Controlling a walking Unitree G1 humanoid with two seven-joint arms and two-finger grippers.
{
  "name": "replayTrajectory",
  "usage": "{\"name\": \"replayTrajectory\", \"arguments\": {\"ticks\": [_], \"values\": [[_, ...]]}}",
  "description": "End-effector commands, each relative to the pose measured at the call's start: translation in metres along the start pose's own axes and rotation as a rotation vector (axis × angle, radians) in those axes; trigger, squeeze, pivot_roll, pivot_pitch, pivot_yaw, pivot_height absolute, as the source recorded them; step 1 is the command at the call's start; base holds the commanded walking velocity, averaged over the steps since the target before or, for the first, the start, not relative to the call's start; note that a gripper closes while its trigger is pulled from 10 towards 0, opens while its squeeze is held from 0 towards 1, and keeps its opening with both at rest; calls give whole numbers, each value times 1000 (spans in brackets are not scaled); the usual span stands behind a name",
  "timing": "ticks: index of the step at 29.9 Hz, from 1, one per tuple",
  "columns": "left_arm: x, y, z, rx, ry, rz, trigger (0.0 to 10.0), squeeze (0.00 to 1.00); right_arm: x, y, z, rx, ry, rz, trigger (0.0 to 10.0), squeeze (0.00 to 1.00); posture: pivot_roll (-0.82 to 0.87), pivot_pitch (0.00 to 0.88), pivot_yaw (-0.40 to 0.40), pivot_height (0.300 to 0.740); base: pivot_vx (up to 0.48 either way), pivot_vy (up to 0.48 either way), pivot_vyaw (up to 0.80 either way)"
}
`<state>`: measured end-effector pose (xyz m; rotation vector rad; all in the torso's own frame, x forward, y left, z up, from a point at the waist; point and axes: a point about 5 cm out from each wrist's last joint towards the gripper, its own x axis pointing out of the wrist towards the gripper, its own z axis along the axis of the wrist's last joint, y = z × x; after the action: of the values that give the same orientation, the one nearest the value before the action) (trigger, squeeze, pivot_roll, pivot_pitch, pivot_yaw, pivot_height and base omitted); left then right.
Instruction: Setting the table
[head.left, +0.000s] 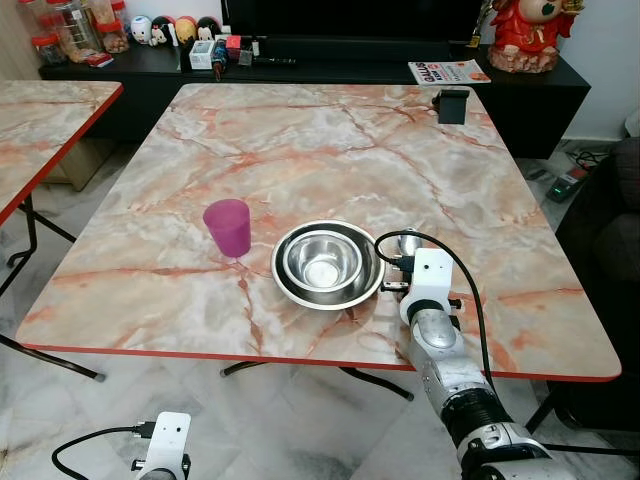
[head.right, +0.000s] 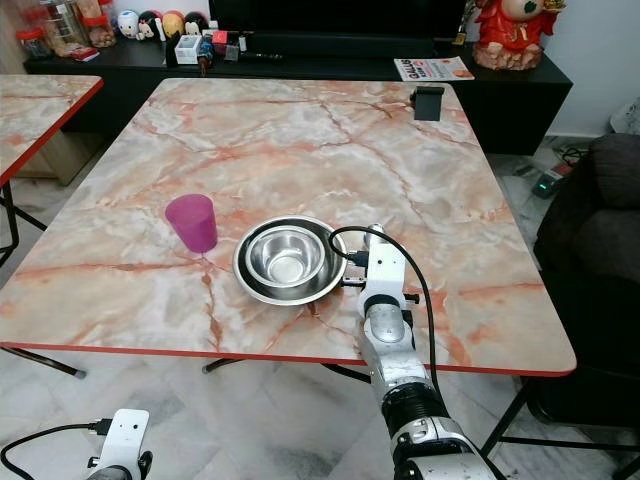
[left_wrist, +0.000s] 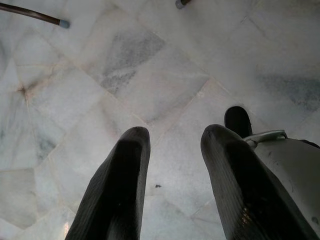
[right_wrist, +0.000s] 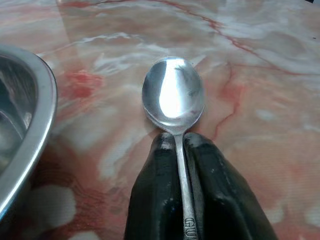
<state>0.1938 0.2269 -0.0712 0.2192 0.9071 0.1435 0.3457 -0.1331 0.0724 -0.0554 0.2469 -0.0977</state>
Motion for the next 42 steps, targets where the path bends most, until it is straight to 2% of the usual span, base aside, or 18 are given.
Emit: {"name": "replayTrajectory", "arguments": {"ticks": [1,16,17,19,32,38,39,41,42], "values": [[0,5,-1,2,12,2,10000,0,-3,0,-15,-9,69,-6,10000,1000,2,112,30,740,0,0,0],[0,5,-1,4,12,4,10000,0,-2,-2,-14,-5,61,-22,10000,1000,6,114,33,740,0,0,0],[0,5,0,5,10,4,10000,0,-1,-6,0,-12,-29,-50,10000,1000,7,113,33,740,0,0,0],[0,5,0,5,8,3,10000,0,-1,-10,8,6,-77,-82,10000,1000,3,113,35,740,0,0,0],[1,4,2,9,6,-3,10000,0,-1,-12,18,6,-131,-96,10000,1000,2,112,36,740,0,0,0],[1,3,3,10,4,-2,10000,0,-4,-6,36,-4,-254,-68,10000,1000,0,110,35,740,0,0,0],[1,3,3,10,4,-2,10000,0,-5,-5,41,7,-294,-63,10000,0,1,110,35,740,0,0,0],[1,3,3,10,4,-2,10000,0,-7,-4,48,31,-342,-52,10000,0,2,109,35,740,0,0,0],[1,3,3,10,3,-3,10000,0,-10,-2,59,32,-421,-44,10000,0,1,109,36,740,0,0,0]]}}
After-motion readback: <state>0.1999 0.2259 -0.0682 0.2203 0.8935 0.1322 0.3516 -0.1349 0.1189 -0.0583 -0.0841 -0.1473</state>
